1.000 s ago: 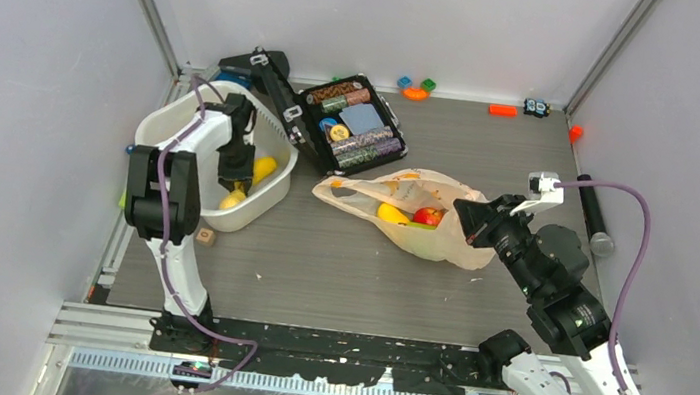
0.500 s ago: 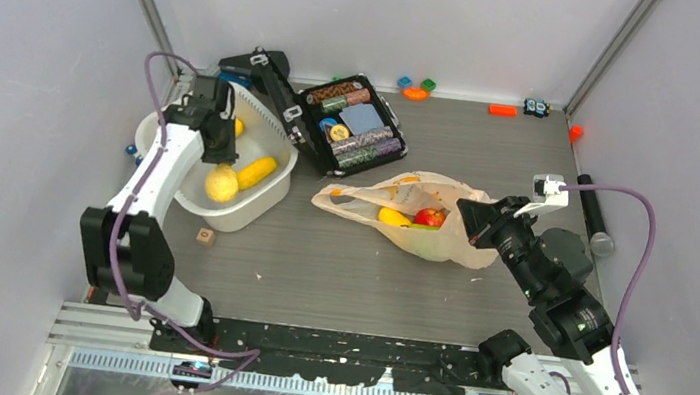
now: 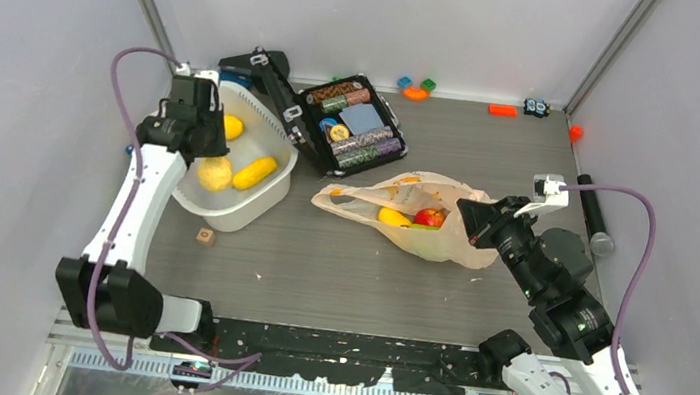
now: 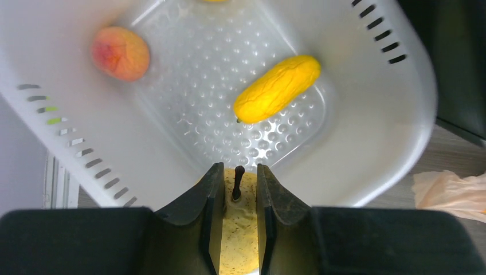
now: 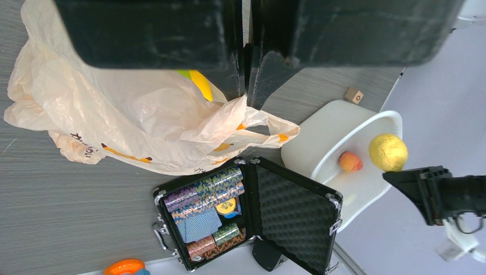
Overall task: Place the fake fruits into the plastic bag and tie a complex knot
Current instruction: Pick up the fake fruit from the bin, then place the fake fruit in the plastic bag.
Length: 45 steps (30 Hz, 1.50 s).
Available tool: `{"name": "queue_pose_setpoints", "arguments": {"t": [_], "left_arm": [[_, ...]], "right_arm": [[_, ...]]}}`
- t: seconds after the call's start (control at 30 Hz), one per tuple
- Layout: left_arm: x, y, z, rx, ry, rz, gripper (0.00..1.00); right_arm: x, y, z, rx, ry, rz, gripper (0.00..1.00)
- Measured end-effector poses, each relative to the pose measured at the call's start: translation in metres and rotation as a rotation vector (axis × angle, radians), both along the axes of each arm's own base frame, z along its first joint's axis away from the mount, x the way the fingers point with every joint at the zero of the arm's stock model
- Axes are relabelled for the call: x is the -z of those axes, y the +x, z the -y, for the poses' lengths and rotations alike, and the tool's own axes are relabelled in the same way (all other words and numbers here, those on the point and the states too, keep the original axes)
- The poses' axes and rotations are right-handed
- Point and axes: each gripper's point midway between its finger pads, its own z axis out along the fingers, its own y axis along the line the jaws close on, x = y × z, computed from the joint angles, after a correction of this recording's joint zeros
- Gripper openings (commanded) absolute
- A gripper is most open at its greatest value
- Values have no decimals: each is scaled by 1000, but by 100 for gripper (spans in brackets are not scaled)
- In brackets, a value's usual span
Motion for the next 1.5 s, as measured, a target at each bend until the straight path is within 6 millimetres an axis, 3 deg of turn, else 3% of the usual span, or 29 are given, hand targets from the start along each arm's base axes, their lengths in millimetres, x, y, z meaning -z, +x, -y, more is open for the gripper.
{"name": "queue_pose_setpoints", "arguments": {"t": [0.13,0.37,0.47,0.73,0.9,1.03,1.37,1.5], "left_arm": [[-37,-8,-2,-5,-2,128,4],[-69,-22,14,52,-41,232,5],[-85,-32,44,151,-67,286,5],[-122,-62,158,486,-211,417,6],[-113,-58,222,615,-271,387,5],[-88,-50,272,675,-311,329,5],[-56,-52,372,787,-428,308,5],[-39,-57,401,835,-450,287,5]], "right_arm": [[0,0,0,0,0,0,5],[0,0,0,-3,0,0,5],[0,-1,-2,-9,1,0,5],[5,1,-8,-35,-3,-21,5],[4,1,-9,-39,3,-20,5],[4,1,-10,-42,9,-23,5],[4,0,-11,-44,19,-28,5],[1,-1,-10,-43,24,-20,5]]}}
